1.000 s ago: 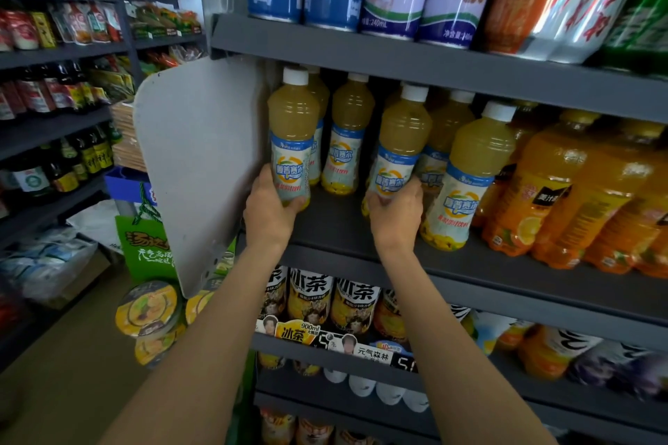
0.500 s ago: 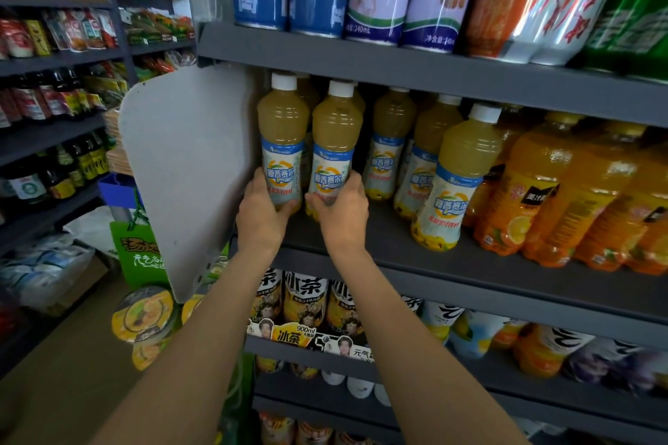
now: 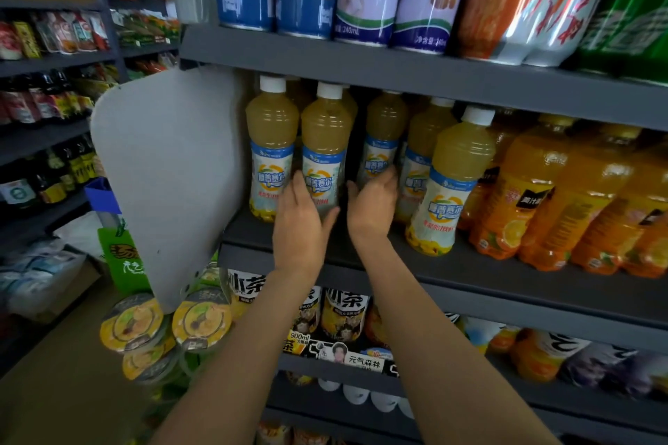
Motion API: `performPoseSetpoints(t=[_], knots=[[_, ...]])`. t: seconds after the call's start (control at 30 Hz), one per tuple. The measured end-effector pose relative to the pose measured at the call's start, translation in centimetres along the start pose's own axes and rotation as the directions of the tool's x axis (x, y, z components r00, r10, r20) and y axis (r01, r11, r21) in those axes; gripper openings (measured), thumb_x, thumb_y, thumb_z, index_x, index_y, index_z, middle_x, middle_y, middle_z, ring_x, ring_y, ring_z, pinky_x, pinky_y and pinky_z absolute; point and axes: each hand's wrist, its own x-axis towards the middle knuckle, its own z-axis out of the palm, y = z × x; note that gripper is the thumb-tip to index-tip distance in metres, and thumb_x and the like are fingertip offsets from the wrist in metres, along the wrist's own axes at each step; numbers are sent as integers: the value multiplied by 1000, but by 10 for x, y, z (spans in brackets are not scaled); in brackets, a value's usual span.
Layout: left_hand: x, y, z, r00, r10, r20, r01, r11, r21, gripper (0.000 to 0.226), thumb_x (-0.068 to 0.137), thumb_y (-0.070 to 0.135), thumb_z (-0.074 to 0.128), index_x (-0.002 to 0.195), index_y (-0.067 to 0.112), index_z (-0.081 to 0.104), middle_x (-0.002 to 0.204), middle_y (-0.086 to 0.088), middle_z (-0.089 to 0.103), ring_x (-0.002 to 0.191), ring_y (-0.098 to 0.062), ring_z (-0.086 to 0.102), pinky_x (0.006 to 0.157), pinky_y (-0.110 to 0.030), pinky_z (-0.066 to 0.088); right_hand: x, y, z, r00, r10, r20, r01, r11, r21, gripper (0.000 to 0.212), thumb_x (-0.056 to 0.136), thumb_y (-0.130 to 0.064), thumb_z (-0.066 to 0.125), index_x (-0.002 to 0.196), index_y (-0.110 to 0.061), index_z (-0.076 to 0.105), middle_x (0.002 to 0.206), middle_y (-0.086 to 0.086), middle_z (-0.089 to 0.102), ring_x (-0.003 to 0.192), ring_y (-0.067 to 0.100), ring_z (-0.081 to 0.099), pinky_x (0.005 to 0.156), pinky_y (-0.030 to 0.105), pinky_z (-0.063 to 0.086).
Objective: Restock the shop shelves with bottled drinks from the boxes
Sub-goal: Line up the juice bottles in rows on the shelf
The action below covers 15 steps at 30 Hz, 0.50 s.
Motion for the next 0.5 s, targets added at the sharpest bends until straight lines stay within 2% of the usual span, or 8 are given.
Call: performPoseSetpoints(t=[0.07,0.13,0.27,0.4,0.5], knots=[[3,1,4,1000,-28,-9,28,999,17,75,85,28,65,142,1,24,137,-18,42,128,-28,36,103,-35,34,8,-3,6,1000,6,-12,-8,986,-164,72,93,-27,53,144,3,13,142,21,35,128,35,38,104,39,34],[6,2,4,999,-42,-23,43,999,19,71,84,25,66,140,1,28,135,-17,45,127,-27,38,103,-34,34,12,-4,9,999,30,-21,-33,975,-219,65,96,-22,49,145,1,12,140,19,37,122,34,46,96,39,41],[8,-2,4,999,-43,-20,44,999,17,68,83,24,67,138,3,33,132,-15,47,126,-26,40,100,-32,36,13,-2,8,996,88,18,-83,975,-206,64,92,-15,54,143,-4,17,138,17,36,113,34,54,83,39,49],[9,-3,5,999,-44,-24,44,999,21,68,84,25,66,139,3,32,134,-15,46,127,-25,40,102,-32,35,13,-5,5,980,170,101,-162,983,-82,64,91,-21,57,141,-5,20,139,16,39,117,34,52,84,43,47],[9,-3,5,999,-49,-22,49,999,24,68,85,25,65,139,3,31,134,-15,46,127,-25,39,101,-32,35,17,-4,3,977,179,119,-175,983,-47,55,89,-20,59,133,-4,30,136,16,42,118,35,51,86,43,46]])
